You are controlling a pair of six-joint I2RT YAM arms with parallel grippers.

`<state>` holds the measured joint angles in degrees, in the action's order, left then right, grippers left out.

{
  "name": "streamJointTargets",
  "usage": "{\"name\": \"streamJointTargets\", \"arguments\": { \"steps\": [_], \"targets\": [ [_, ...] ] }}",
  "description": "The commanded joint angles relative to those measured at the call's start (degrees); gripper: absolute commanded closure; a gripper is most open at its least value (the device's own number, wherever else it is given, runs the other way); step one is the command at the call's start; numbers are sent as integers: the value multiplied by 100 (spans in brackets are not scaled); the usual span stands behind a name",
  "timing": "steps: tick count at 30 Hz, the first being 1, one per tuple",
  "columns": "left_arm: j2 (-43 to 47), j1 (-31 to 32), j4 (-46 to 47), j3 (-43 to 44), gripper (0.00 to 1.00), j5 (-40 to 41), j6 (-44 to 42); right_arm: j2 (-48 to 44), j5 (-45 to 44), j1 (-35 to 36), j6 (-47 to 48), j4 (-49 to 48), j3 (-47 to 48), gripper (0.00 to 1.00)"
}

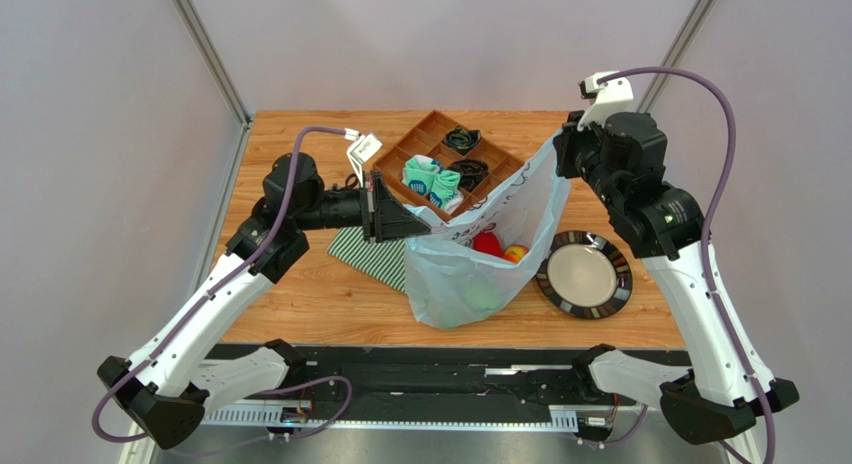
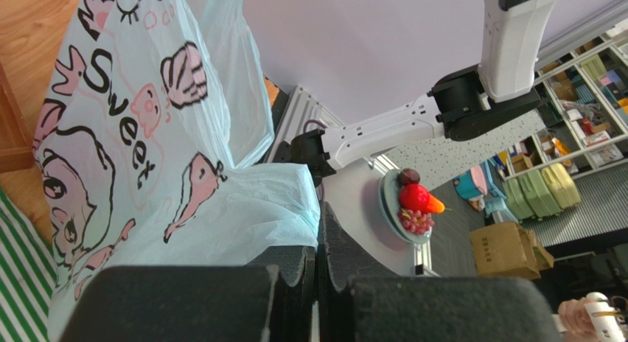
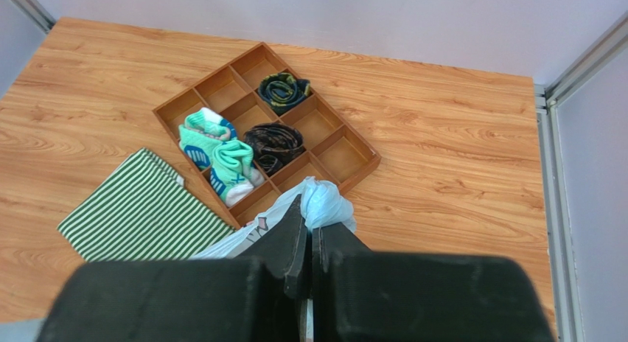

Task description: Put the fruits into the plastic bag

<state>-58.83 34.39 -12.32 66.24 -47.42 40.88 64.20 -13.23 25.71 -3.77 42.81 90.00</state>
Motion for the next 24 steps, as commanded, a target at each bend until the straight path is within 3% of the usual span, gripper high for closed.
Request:
{"name": "streamJointTargets", "arguments": {
  "steps": [1,11,13,14,16,17,18,20,21,24],
  "targets": [
    [-111,164,484,-67,100,13,166,136,417,-400,140,-378,80,100],
    [-234,200,-130,-313,100,285,-431,119,822,-638,-53,-572,-536,98],
    [-200,208,-332,-287,93,408,-607,49,840,-638,-54,-554,-562,90],
    [-173,208,-394,-269,82,452,-651,31,849,-638,-71,-537,-579,87],
    [-120,200,-543,-217,63,567,-801,-31,892,-638,-71,-502,-580,71],
    [-94,208,-605,-190,45,611,-845,-48,901,-638,-80,-484,-562,63],
    [-76,200,-718,-129,37,707,-941,-66,945,-638,-71,-432,-571,43],
    [-32,208,-868,-50,12,839,-1064,-145,980,-638,-71,-379,-562,23],
    [-6,208,-1034,37,8,1022,-1187,-180,981,-638,-71,-335,-571,11],
    [91,191,-1325,187,7,1470,-1442,-373,1007,-638,-71,-299,-632,2]
  ]
}}
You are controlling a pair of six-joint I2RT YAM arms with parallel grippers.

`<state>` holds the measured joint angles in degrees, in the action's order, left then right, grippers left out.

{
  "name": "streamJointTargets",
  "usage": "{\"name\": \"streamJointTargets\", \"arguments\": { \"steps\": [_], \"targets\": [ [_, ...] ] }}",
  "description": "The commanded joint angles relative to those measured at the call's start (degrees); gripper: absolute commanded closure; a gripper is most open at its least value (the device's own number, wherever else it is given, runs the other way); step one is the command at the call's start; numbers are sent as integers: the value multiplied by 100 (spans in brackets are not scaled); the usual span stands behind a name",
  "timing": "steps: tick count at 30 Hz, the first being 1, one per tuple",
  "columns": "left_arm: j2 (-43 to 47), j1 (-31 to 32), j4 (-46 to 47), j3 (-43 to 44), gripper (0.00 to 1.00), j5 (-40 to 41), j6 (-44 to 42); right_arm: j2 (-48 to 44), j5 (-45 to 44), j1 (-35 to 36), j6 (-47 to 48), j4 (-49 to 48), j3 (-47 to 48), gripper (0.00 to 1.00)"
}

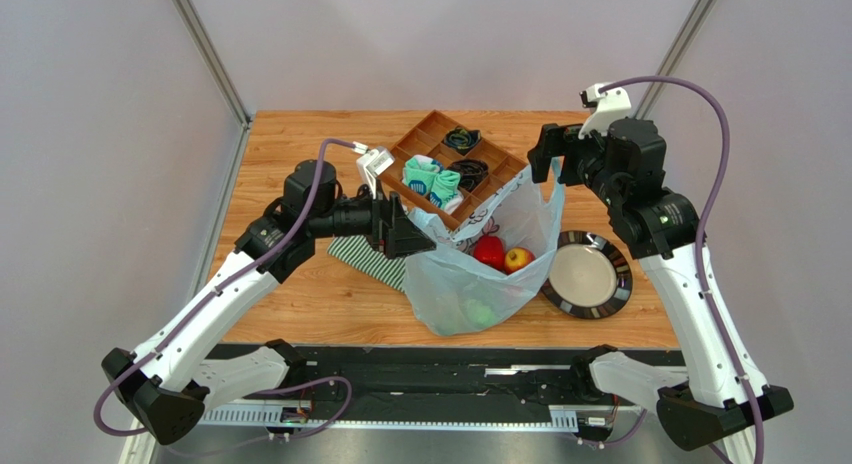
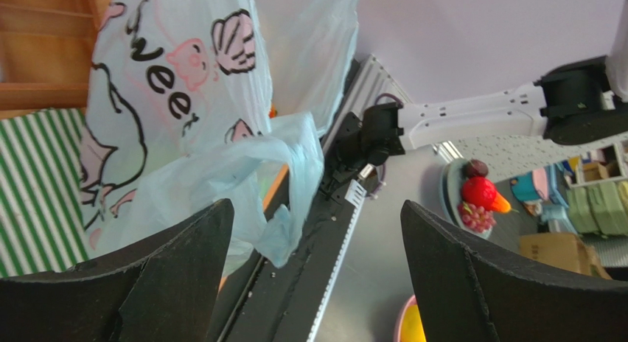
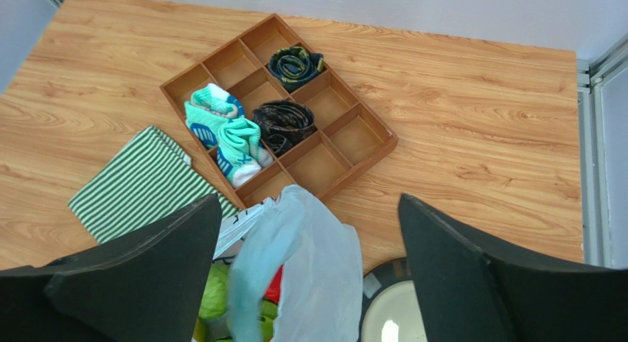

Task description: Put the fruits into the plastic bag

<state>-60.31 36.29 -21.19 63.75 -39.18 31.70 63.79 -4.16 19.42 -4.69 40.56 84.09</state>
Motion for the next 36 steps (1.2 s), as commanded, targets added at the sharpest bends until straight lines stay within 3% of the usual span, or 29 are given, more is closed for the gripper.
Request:
{"name": "streamJointTargets", "arguments": {
  "steps": [1,10,15,18,23,30,36],
  "targets": [
    [292,9,-491,463,7,770,-586,-384,117,-8,29,-57,-51,0],
    [494,-728,-526,534,5,1079,-753,-482,319,-403,-445,426,291,0],
    [538,-1826,-474,534,4,746,-753,-446,1065,-1316,-866,471,441,0],
    [617,-2354,-500,534,4,657,-797,-613,1199,-1511,-928,383,389,0],
    [1117,-2610,-790,429,3,1139,-1280,-1296,462,-1555,-990,173,-190,0],
    [2215,-2610,-1141,-99,2,2563,-1992,-2721,-1374,-1555,-1139,-355,-2060,0],
    [2480,-2610,-1309,-354,2,3197,-2177,-3565,-1965,-1564,-1245,-733,-3038,0]
  ]
}}
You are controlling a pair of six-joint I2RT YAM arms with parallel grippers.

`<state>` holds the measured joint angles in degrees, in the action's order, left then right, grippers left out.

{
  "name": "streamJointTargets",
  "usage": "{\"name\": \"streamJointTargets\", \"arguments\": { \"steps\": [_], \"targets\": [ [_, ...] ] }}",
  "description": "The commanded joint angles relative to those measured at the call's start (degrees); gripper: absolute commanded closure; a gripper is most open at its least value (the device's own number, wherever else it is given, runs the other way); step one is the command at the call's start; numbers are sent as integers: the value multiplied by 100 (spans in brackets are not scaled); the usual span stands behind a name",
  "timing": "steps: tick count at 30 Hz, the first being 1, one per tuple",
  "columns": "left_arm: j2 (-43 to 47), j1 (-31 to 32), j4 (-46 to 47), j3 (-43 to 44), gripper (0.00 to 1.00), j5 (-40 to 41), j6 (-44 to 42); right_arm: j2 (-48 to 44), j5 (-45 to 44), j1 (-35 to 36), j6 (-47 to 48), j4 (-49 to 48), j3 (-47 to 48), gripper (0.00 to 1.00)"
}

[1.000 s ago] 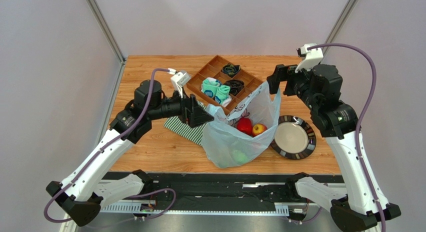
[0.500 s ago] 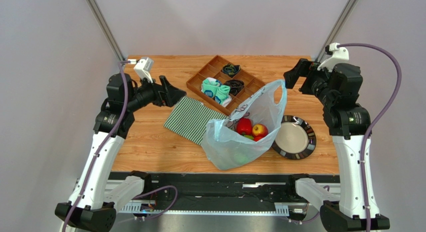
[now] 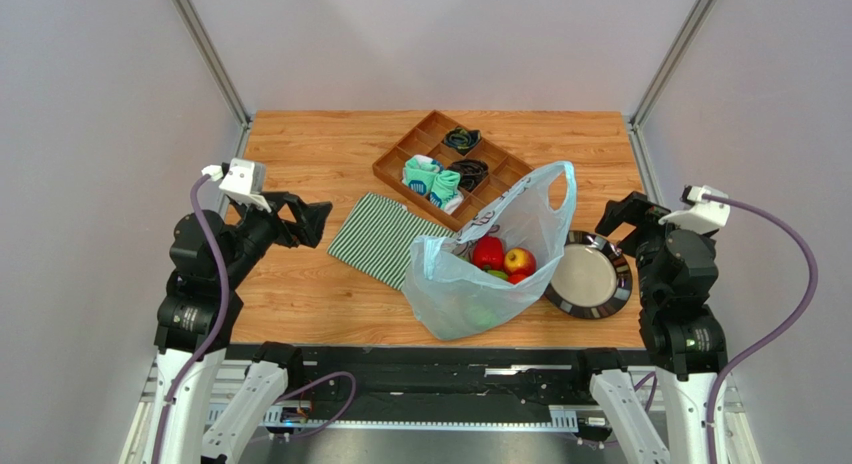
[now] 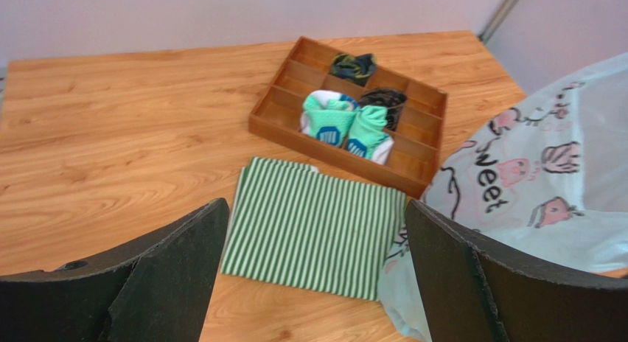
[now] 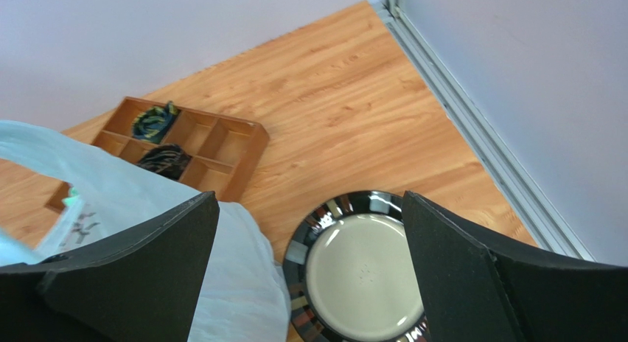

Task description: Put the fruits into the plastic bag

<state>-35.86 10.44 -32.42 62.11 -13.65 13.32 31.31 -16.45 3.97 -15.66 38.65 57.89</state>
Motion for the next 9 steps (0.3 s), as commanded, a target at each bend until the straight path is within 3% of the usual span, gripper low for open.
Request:
{"name": "streamJointTargets", "arguments": {
  "steps": [1,9],
  "targets": [
    [61,-24,-168,-268,2,662,-348,-379,-754,-10,-148,-604,-575,0],
    [228,-24,43,-621,1,732,-427,-503,-825,-19,-139,-631,-849,0]
  ]
}}
